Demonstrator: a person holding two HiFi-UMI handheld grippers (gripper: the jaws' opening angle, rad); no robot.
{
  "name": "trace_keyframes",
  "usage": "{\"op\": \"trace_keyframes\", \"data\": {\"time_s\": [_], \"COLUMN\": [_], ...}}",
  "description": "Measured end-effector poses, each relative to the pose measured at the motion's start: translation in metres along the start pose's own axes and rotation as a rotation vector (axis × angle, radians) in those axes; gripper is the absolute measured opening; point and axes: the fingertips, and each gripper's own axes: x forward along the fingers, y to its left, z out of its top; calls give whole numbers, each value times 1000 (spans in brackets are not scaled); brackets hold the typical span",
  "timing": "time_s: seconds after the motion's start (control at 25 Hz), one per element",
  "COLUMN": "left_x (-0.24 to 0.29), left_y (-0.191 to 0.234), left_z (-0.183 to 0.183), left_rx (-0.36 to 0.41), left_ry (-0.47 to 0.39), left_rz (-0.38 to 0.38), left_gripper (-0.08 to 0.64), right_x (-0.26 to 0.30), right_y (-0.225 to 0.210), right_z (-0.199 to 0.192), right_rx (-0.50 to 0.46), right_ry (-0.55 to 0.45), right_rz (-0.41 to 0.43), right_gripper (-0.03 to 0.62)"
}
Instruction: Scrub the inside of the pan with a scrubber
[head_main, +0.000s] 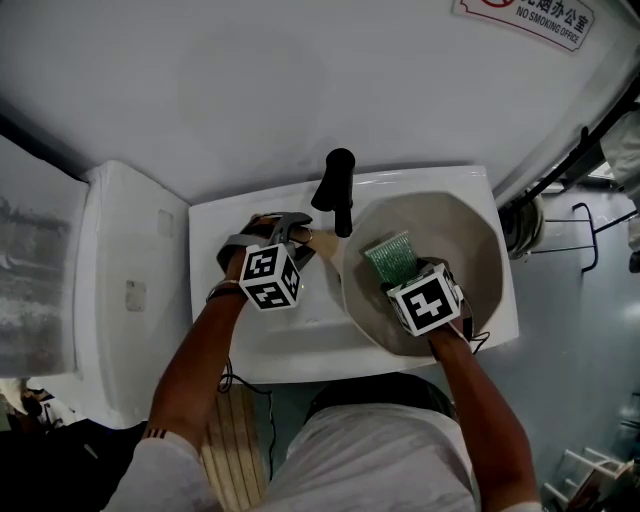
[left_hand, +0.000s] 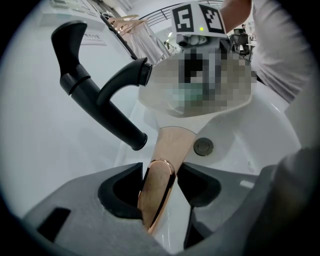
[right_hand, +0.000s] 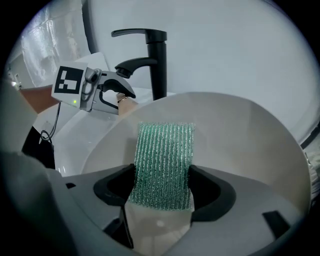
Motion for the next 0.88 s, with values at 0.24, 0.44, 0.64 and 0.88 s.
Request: {"op": "trace_keyframes", "data": {"time_s": [0.24,0.44,0.64,0.88], "left_x": [0,0,0,0], "left_y": [0,0,1,0], "left_z": [1,0,1,1], "left_rx": [4,6,5,3], "left_ry": [-3,-5,-3,-4], "left_rz": [-2,-2,-1,-2], "left_gripper": [224,224,224,224], "right_x": [-17,-28,-41,-41], "right_y": [-32,-50,-41,6], "right_z": [-22,-32,-27,-18], "right_rx": [42,45,7,-44], "right_ry": [41,54,42,23], "right_rz": [-63,-105,-88,13], "right_gripper": [341,341,341,340]}}
